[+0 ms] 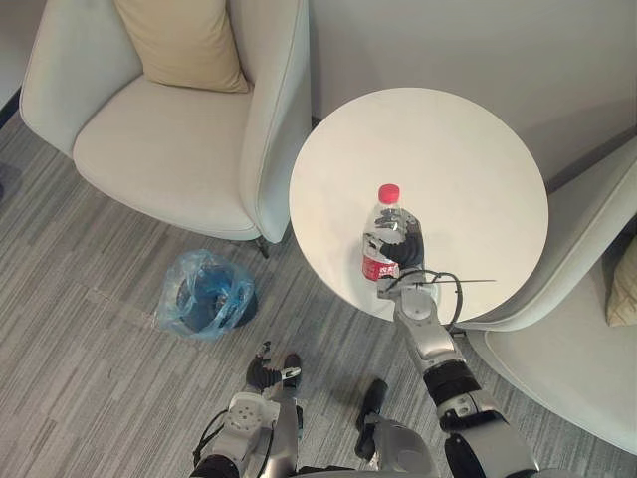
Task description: Gather rubbish on tea table into small bin, then transfer packed bag to large trash can.
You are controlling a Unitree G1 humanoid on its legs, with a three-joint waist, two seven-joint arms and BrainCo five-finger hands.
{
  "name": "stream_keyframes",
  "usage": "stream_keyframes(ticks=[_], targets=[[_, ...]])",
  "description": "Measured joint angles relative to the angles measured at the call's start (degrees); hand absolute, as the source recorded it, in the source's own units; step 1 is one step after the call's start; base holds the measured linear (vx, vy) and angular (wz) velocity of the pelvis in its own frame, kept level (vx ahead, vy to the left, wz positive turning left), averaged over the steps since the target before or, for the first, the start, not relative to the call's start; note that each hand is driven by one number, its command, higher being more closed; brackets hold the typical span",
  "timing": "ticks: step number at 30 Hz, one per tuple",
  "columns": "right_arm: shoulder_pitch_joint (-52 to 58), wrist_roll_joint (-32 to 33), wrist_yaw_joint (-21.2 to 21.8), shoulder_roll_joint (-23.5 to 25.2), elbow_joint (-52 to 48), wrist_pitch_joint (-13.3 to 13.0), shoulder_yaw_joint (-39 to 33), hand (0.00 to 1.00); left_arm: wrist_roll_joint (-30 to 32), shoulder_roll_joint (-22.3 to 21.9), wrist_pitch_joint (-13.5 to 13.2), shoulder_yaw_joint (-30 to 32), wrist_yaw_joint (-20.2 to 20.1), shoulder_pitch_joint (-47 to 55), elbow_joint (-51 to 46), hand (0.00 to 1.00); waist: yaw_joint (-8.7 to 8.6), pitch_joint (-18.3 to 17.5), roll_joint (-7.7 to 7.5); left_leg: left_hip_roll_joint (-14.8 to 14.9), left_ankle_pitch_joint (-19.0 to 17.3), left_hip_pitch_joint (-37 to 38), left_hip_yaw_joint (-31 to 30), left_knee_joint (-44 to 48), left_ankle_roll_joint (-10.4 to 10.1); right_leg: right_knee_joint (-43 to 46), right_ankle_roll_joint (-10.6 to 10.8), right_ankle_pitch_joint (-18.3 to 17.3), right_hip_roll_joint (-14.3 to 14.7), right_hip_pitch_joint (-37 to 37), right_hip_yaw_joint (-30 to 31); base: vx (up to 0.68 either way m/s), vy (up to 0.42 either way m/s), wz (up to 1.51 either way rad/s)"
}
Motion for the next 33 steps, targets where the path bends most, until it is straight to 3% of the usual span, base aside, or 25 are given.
stream_keyframes(ticks=[6, 13, 23, 27, 29, 31, 32, 33], targets=[[9.9, -0.26, 1.92, -0.05, -11.04, -0.53, 2.32, 1.0, 0.19, 0.07, 0.43, -0.29, -0.08, 0.03, 1.69, 0.0, -1.43, -0.8, -0.39, 0.11, 0.01, 2.86, 1.39, -0.78, -0.01, -0.07, 0.09, -0.02, 0.01, 1.66, 1.5, -0.04, 0.005, -0.13], [20.58, -2.4, 4.28, 0.38, -19.81, -1.63, 5.46, 1.0, 2.35, 0.36, 0.73, -2.0, -0.1, 1.22, 5.09, 0.0, -3.97, -5.42, -1.0, 0.16, -0.02, 5.35, 1.72, -1.07, -0.04, -1.44, 0.22, 0.2, 0.25, 4.48, 1.92, -0.01, 0.0, -0.03], [25.34, -4.77, 5.61, 0.05, -27.16, -3.06, 9.49, 1.0, 2.45, 0.12, 0.67, -4.02, -0.09, 1.44, 6.56, 0.0, -4.57, -6.84, -0.81, 1.08, 0.0, 5.82, 2.79, -0.41, -0.35, -3.41, -0.29, 2.06, 1.27, 5.37, 3.39, -0.06, -0.007, -0.07], [24.59, -7.27, 3.94, -2.32, -29.79, -4.02, 11.33, 1.0, 2.47, -0.02, 0.41, -5.51, -0.02, 1.0, 6.58, 0.0, -5.01, -6.85, 0.08, 1.88, -0.07, 1.05, 1.91, 3.33, -0.37, -0.54, -0.89, 1.85, 1.31, 1.7, 2.57, -0.07, -0.01, 0.13], [22.87, -9.17, 3.04, -2.27, -30.85, -4.03, 11.66, 1.0, 2.52, -0.04, -0.09, -6.1, -0.02, 0.79, 5.81, 0.0, -5.25, -6.66, 1.09, 2.86, -0.01, -5.18, 1.32, 8.59, -0.41, 3.81, -2.4, 0.53, 1.69, -3.32, 2.07, -0.14, -0.009, 0.22], [21.23, -9.25, 2.66, -2.35, -30.88, -4.03, 12.33, 1.0, 2.87, 0.03, -0.21, -7.06, -0.04, 0.82, 5.15, 0.0, -5.21, -6.41, 1.7, 3.08, 0.43, -5.65, 1.23, 6.62, -0.99, 5.14, -3.66, -0.42, 1.61, -4.82, 1.59, -0.17, -0.004, 0.24], [19.82, -9.28, 2.2, -2.63, -30.96, -4.08, 12.65, 1.0, 3.59, -0.04, 0.1, -8.04, -0.18, 0.44, 5.19, 0.0, -6.05, -6.72, 1.35, 3.27, -1.77, -7.08, 7.6, 9.15, 3.06, 5.75, -4.09, -0.1, -0.88, -7.07, -1.36, -0.19, 0.021, 0.35], [19.66, -9.28, 2.11, -2.64, -30.97, -4.09, 12.6, 1.0, 3.71, -0.16, 0.11, -8.09, -0.2, 0.43, 5.09, 0.0, -6.31, -6.72, 1.27, 3.78, -2.68, -7.77, 8.78, 11.49, 4.02, 6.02, -4.09, -0.1, -1.35, -7.4, -1.69, -0.19, 0.025, 0.59]])
